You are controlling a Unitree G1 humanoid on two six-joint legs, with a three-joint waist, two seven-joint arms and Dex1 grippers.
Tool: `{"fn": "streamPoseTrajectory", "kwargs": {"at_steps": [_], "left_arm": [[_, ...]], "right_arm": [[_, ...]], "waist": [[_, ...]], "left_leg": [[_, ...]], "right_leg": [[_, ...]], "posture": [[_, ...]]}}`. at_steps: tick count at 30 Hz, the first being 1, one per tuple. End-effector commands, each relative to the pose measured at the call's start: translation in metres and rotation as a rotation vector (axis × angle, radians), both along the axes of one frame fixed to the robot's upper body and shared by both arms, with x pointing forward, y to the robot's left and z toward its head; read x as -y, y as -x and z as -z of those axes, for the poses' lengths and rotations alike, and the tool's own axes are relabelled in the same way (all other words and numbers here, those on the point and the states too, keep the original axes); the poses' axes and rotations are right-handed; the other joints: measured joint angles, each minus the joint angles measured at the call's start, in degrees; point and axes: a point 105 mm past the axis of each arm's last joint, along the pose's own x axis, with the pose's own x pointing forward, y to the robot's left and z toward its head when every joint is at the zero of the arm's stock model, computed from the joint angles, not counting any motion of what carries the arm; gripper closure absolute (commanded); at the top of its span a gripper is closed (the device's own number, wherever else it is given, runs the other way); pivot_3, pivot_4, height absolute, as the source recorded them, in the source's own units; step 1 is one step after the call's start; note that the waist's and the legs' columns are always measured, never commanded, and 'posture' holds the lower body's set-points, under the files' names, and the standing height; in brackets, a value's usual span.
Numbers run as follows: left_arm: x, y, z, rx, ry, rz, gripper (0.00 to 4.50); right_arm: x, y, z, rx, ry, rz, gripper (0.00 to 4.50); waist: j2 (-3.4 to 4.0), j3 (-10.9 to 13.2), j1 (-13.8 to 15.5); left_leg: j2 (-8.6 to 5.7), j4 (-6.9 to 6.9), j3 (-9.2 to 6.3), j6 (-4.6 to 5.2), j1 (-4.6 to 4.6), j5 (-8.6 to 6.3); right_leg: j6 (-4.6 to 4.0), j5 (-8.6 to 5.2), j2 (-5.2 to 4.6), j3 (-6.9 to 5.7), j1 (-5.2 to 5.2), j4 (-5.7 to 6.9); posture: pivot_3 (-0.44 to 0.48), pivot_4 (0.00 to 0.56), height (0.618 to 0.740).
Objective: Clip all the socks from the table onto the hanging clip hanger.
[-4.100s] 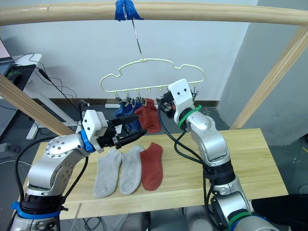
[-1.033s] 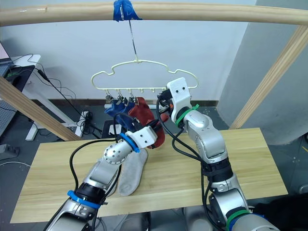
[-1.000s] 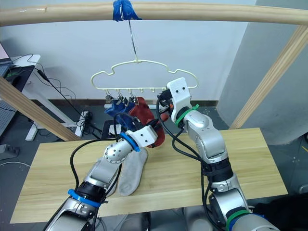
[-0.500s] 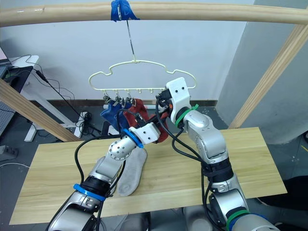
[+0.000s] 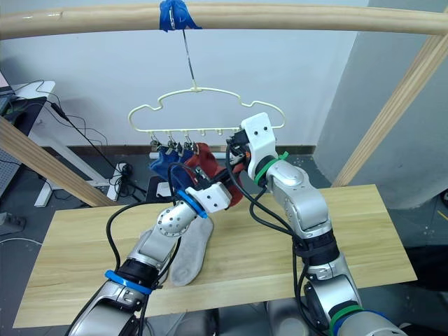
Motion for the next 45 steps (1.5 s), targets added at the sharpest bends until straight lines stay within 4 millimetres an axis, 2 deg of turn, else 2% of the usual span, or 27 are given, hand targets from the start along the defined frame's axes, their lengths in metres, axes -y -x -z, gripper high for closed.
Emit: {"fn": "streamPoseTrajectory", "kwargs": {"at_steps": [1,14,24,25,26,29,30,36,37,41,43,45], "left_arm": [[-0.002,0.001,-0.010,0.045,0.020,-0.003,4.42],[-0.001,-0.001,-0.025,0.094,0.061,-0.012,4.42],[0.001,0.000,-0.028,0.099,0.074,-0.003,4.43],[0.001,0.000,-0.028,0.099,0.073,-0.002,4.43],[0.001,0.000,-0.028,0.099,0.073,-0.002,4.43],[0.001,0.000,-0.028,0.098,0.073,0.001,4.43],[0.001,0.000,-0.028,0.096,0.075,0.004,4.43],[0.002,0.002,-0.027,0.039,0.145,0.039,4.43],[0.002,0.002,-0.026,0.018,0.158,0.050,3.72],[0.004,0.005,-0.024,-0.026,0.180,0.080,2.59],[0.005,0.007,-0.022,-0.092,0.230,0.110,2.07],[0.005,0.013,-0.024,-0.160,0.282,0.155,2.07]], "right_arm": [[-0.001,0.006,-0.017,0.069,-0.026,-0.016,4.39],[-0.005,0.007,-0.011,0.047,-0.010,-0.028,4.39],[-0.007,0.010,-0.009,0.016,-0.031,-0.048,4.39],[-0.007,0.011,-0.009,0.014,-0.034,-0.051,3.67],[-0.007,0.011,-0.009,0.013,-0.034,-0.051,3.43],[-0.006,0.013,-0.009,0.018,-0.030,-0.051,2.26],[-0.005,0.014,-0.010,0.019,-0.028,-0.053,1.99],[0.000,0.024,-0.012,0.035,-0.020,-0.078,1.98],[0.001,0.026,-0.013,0.038,-0.019,-0.083,1.98],[0.005,0.033,-0.014,0.060,0.010,-0.101,1.98],[0.008,0.036,-0.013,0.070,0.032,-0.102,1.98],[0.013,0.039,-0.013,0.090,0.061,-0.096,1.98]], "waist": [[0.00,0.00,0.00],[0.00,0.00,0.00],[0.00,0.00,0.00],[0.00,0.00,0.00],[0.00,0.00,0.00],[0.00,0.00,0.00],[0.00,0.00,0.00],[0.00,0.00,0.01],[0.00,0.00,0.02],[0.00,0.00,-0.01],[0.00,0.00,-0.01],[0.00,0.00,-0.02]], "left_leg": [[0.00,0.00,0.00,0.00,0.00,0.00],[0.00,0.00,0.00,0.00,0.00,0.00],[0.00,0.00,0.00,0.00,0.00,0.00],[0.00,0.00,0.00,0.00,0.00,0.00],[0.00,0.00,0.00,0.00,0.00,0.00],[0.00,0.00,0.00,0.00,0.00,0.00],[0.00,0.00,-0.01,0.00,0.00,0.00],[0.00,0.01,-0.02,0.00,0.00,0.00],[0.00,0.00,-0.01,0.00,-0.01,0.00],[0.00,0.01,-0.01,0.00,0.00,0.00],[0.00,0.02,-0.01,0.00,0.00,0.00],[0.00,0.01,-0.01,0.01,-0.01,0.00]], "right_leg": [[0.00,0.00,0.00,0.00,0.00,0.00],[0.00,0.00,0.00,0.00,0.00,0.01],[0.00,0.00,0.00,-0.01,0.00,0.01],[0.00,0.00,0.00,0.00,0.00,0.01],[0.00,0.00,0.00,-0.01,0.00,0.01],[0.00,0.00,0.00,0.00,0.00,0.01],[0.00,0.00,0.00,-0.01,0.00,0.01],[0.00,0.00,0.00,-0.02,0.01,0.01],[0.00,0.00,0.00,-0.01,0.01,0.01],[0.00,0.00,0.00,-0.01,0.01,0.01],[0.00,0.00,0.00,-0.01,0.01,0.02],[0.00,0.00,0.00,-0.01,0.01,0.02]], "posture": [[-0.212,0.212,0.730],[-0.207,0.205,0.730],[-0.205,0.205,0.730],[-0.205,0.205,0.730],[-0.205,0.206,0.730],[-0.206,0.206,0.730],[-0.206,0.206,0.730],[-0.209,0.207,0.730],[-0.211,0.208,0.730],[-0.212,0.208,0.730],[-0.211,0.207,0.730],[-0.211,0.207,0.730]]}}
